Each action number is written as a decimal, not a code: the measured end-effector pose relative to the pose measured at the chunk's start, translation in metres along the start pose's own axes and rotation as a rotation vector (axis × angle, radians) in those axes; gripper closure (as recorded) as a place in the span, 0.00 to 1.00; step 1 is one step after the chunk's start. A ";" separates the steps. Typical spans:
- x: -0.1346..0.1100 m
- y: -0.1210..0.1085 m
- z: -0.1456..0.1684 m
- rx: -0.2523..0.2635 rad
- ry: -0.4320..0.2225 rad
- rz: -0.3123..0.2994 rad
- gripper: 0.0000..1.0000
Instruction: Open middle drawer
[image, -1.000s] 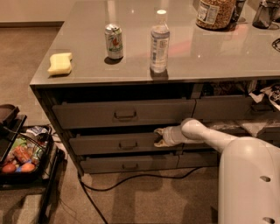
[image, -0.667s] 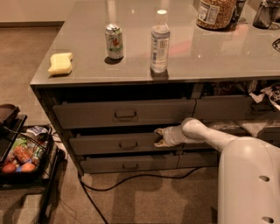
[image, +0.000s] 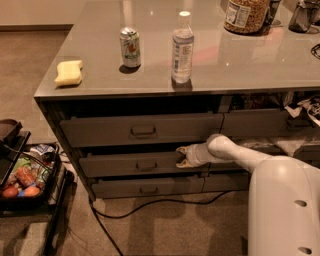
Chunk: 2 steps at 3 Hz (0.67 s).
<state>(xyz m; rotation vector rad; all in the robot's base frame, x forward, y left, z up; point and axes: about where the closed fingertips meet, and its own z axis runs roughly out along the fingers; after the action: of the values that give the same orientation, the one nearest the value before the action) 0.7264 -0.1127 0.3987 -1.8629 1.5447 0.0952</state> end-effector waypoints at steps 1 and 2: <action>-0.001 0.001 0.000 -0.006 -0.004 0.006 0.55; -0.003 -0.001 -0.002 -0.007 -0.010 0.013 0.62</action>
Offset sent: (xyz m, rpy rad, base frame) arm -0.2258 0.0437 -0.0053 0.2893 0.5713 0.0669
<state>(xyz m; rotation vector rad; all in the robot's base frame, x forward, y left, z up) 0.7259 -0.1111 0.4017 -1.8555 1.5524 0.1160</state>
